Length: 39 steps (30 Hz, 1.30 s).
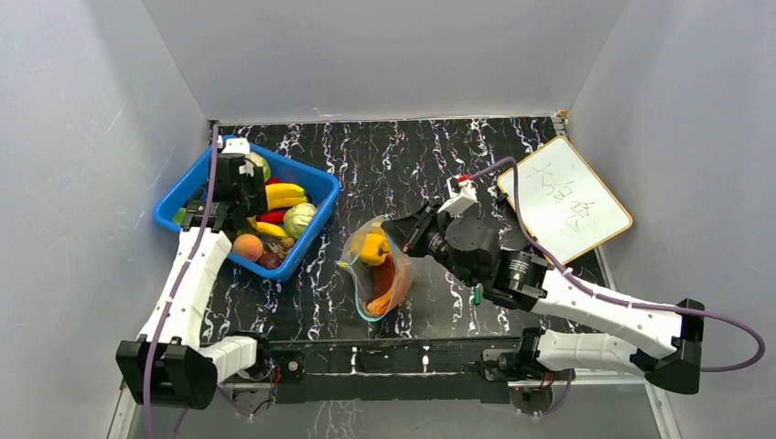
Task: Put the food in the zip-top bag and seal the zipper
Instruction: Pick up the fake fruit from the bin.
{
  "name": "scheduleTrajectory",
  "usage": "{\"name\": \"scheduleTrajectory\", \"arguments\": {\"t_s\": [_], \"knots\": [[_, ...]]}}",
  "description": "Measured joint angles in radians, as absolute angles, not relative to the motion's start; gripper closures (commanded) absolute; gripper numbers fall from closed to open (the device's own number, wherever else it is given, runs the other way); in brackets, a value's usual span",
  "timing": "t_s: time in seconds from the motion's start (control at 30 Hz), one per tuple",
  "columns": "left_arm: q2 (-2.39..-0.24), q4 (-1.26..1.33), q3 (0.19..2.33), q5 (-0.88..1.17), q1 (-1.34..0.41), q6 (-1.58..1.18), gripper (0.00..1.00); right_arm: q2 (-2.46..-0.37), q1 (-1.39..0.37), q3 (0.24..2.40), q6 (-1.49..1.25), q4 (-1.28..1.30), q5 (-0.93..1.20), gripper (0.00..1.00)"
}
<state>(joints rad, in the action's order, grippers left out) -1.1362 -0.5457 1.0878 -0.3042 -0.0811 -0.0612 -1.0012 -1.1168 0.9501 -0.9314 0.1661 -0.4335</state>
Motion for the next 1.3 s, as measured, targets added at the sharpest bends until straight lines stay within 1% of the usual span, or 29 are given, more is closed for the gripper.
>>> {"name": "scheduleTrajectory", "arguments": {"t_s": [0.1,0.2,0.3,0.47,0.9,1.03,1.3], "knots": [[-1.168,-0.494,1.086,-0.336,-0.081,-0.057,0.47,-0.979,-1.117,0.94,-0.92,0.164,-0.427,1.0],[-1.213,-0.447,1.087,-0.355,-0.08,-0.052,0.52,-0.97,-1.117,0.936,-0.915,0.167,-0.427,1.0],[-1.285,-0.421,1.094,-0.371,-0.075,-0.047,0.54,-0.96,-1.117,0.93,-0.914,0.167,-0.427,1.0],[-1.367,-0.392,1.094,-0.387,-0.051,-0.023,0.55,-0.946,-1.117,0.92,-0.914,0.167,-0.423,1.0],[-1.396,-0.317,1.073,-0.362,0.07,0.0,0.53,-0.948,-1.117,0.92,-0.921,0.167,-0.4,1.0],[-1.425,-0.31,1.065,-0.342,0.077,-0.001,0.5,-0.957,-1.117,0.92,-0.924,0.167,-0.39,1.0],[-1.458,-0.288,1.058,-0.294,0.097,-0.005,0.53,-0.958,-1.117,0.92,-0.926,0.167,-0.385,1.0]]}}
